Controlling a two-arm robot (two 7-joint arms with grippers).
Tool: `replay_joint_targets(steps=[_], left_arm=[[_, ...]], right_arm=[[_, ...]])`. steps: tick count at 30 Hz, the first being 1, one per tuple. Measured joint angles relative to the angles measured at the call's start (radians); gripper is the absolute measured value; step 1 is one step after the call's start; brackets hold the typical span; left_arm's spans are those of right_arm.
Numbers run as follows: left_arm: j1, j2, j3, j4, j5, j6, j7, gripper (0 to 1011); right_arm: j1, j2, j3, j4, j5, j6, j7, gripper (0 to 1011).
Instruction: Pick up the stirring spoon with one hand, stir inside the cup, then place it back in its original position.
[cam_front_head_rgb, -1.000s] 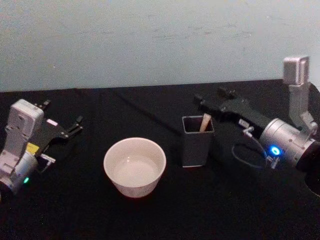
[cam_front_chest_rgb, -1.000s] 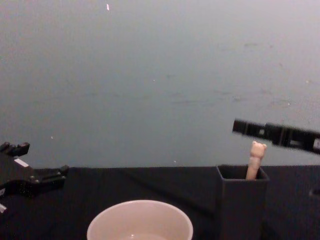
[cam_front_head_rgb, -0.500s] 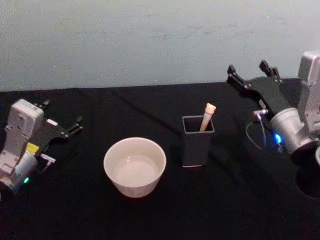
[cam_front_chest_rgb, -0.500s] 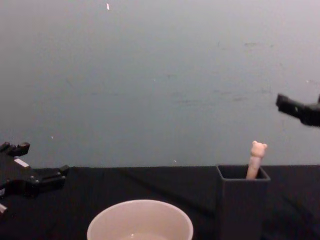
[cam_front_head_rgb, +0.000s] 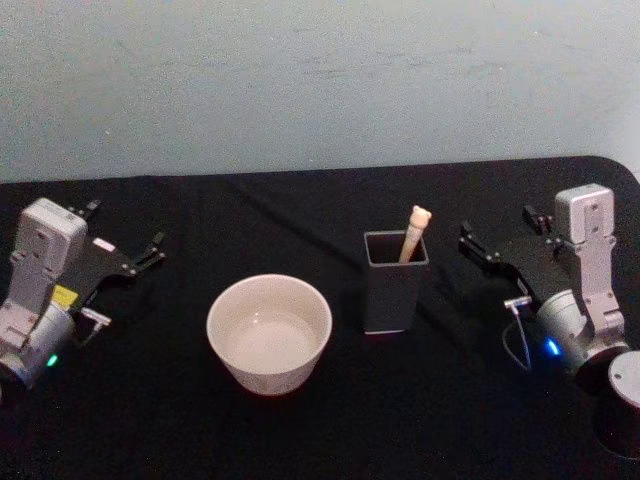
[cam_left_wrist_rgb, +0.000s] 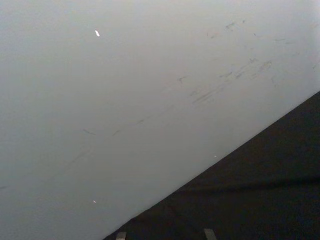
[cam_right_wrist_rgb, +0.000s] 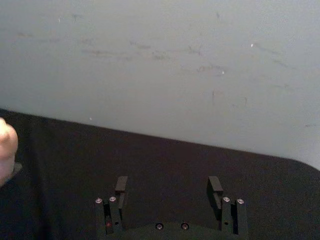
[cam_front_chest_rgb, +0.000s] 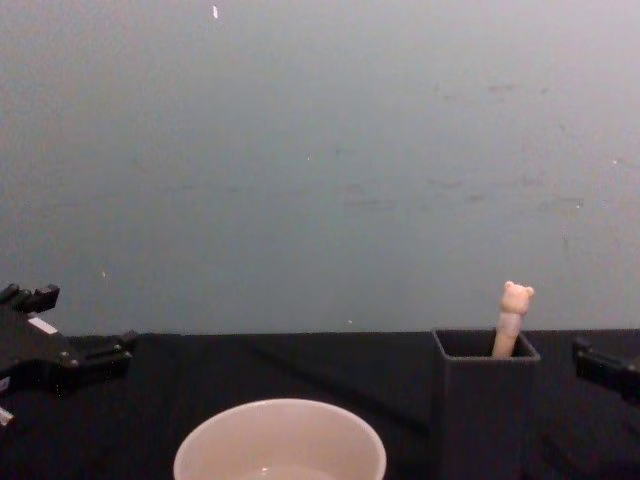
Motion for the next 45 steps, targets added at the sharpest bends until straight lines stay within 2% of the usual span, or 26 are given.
replay_joint_targets(steps=[4, 45], left_arm=[[0.0, 0.0, 0.0, 0.0, 0.0, 0.0, 0.0, 1001], [0.0, 0.0, 0.0, 0.0, 0.0, 0.0, 0.0, 1002]], right_arm=[[0.004, -0.013, 0.003, 0.023, -0.009, 0.009, 0.002, 1003], [0.003, -0.007, 0.001, 0.014, -0.007, 0.008, 0.005, 1003]])
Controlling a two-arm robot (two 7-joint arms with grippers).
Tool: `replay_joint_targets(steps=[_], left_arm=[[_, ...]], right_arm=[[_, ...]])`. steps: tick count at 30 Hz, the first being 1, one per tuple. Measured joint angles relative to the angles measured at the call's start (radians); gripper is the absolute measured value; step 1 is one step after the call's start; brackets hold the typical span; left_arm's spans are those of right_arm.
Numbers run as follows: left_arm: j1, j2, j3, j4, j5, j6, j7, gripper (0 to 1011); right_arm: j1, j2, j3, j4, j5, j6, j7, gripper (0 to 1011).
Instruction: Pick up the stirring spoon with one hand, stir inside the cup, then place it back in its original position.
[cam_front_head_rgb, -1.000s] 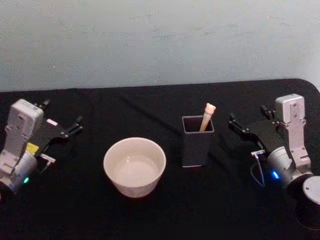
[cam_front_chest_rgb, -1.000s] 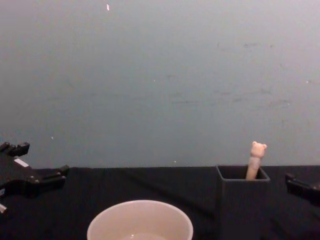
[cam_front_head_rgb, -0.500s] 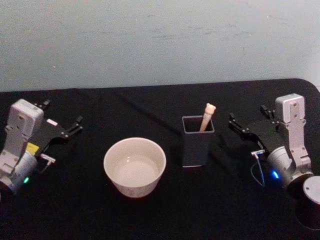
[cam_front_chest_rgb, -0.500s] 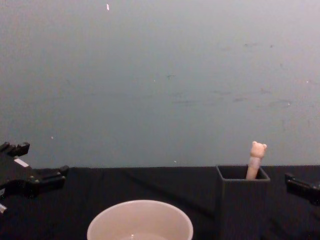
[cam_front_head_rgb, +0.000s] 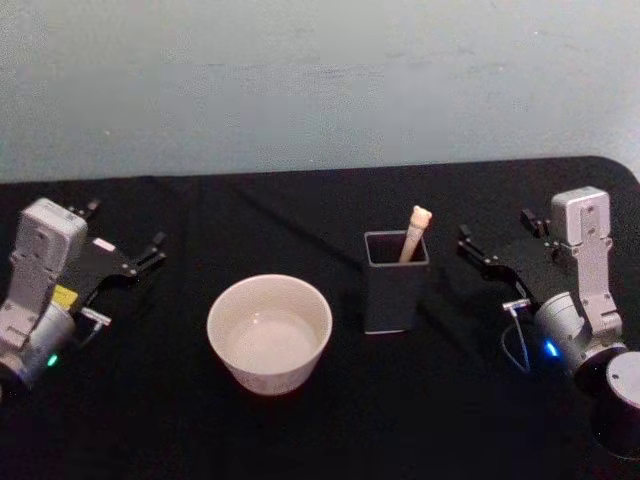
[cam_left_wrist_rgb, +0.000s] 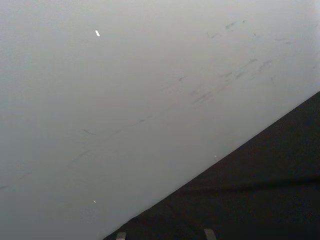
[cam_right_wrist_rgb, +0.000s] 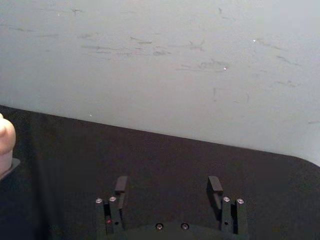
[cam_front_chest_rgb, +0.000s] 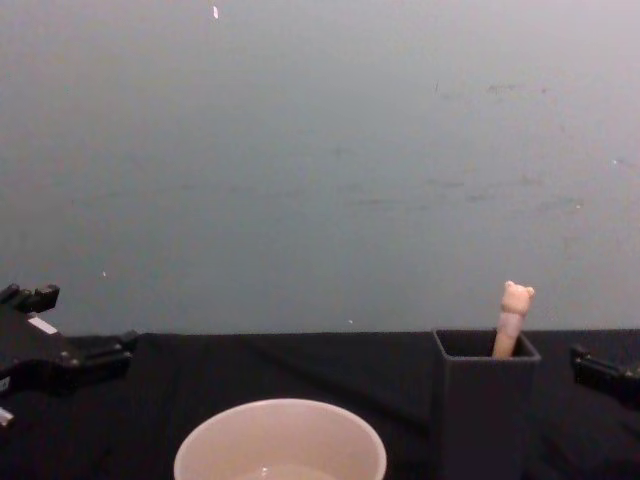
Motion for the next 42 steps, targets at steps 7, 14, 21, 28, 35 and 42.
replay_joint_targets(steps=[7, 14, 21, 28, 35, 42], left_arm=[[0.0, 0.0, 0.0, 0.0, 0.0, 0.0, 0.0, 1001], [0.0, 0.0, 0.0, 0.0, 0.0, 0.0, 0.0, 1001], [0.0, 0.0, 0.0, 0.0, 0.0, 0.0, 0.0, 1001], [0.0, 0.0, 0.0, 0.0, 0.0, 0.0, 0.0, 1001], [0.0, 0.0, 0.0, 0.0, 0.0, 0.0, 0.0, 1001], [0.0, 0.0, 0.0, 0.0, 0.0, 0.0, 0.0, 1001]], right_arm=[[0.0, 0.0, 0.0, 0.0, 0.0, 0.0, 0.0, 1003], [0.0, 0.0, 0.0, 0.0, 0.0, 0.0, 0.0, 1003], [0.0, 0.0, 0.0, 0.0, 0.0, 0.0, 0.0, 1003], [0.0, 0.0, 0.0, 0.0, 0.0, 0.0, 0.0, 1003], [0.0, 0.0, 0.0, 0.0, 0.0, 0.0, 0.0, 1003], [0.0, 0.0, 0.0, 0.0, 0.0, 0.0, 0.0, 1003]])
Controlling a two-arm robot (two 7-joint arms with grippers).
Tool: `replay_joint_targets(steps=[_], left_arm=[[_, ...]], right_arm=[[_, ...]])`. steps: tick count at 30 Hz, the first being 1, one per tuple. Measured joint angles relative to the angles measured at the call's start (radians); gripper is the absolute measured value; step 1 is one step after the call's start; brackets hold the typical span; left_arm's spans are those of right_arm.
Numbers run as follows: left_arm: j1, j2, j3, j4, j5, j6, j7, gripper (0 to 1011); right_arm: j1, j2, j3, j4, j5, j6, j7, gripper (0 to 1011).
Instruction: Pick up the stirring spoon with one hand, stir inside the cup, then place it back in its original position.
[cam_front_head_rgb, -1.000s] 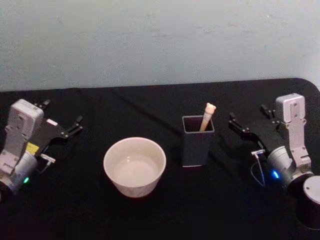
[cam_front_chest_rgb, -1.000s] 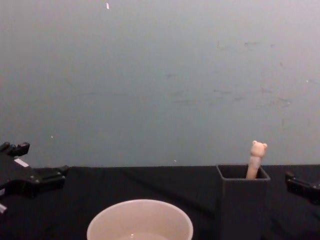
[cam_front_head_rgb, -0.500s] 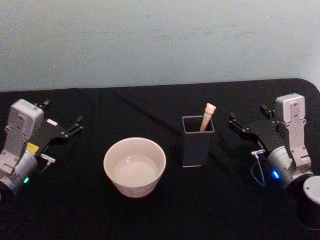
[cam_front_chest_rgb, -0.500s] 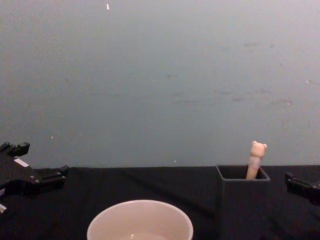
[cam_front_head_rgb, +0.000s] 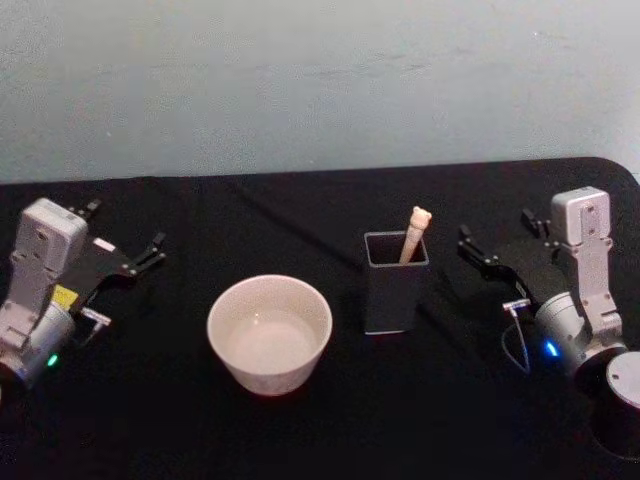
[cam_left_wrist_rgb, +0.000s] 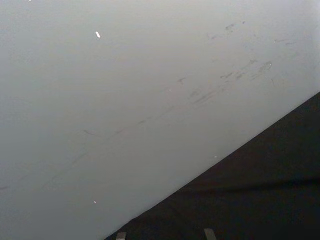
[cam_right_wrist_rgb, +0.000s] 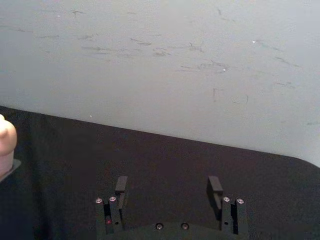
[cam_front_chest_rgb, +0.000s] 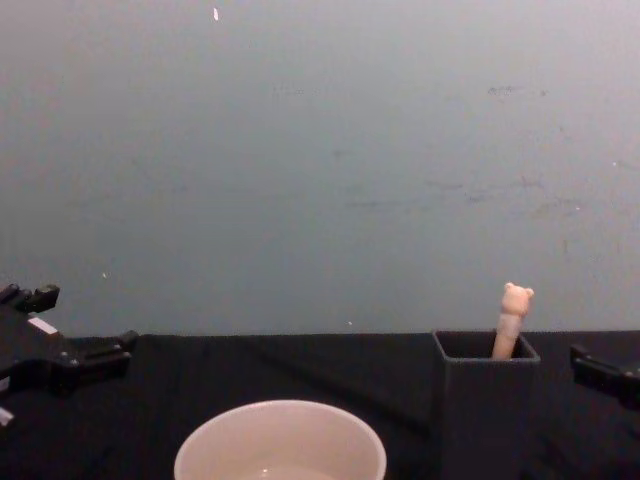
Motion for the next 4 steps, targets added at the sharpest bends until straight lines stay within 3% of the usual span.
replay_joint_targets(steps=[4], left_arm=[[0.0, 0.0, 0.0, 0.0, 0.0, 0.0, 0.0, 1001]], right_arm=[[0.0, 0.0, 0.0, 0.0, 0.0, 0.0, 0.0, 1003]])
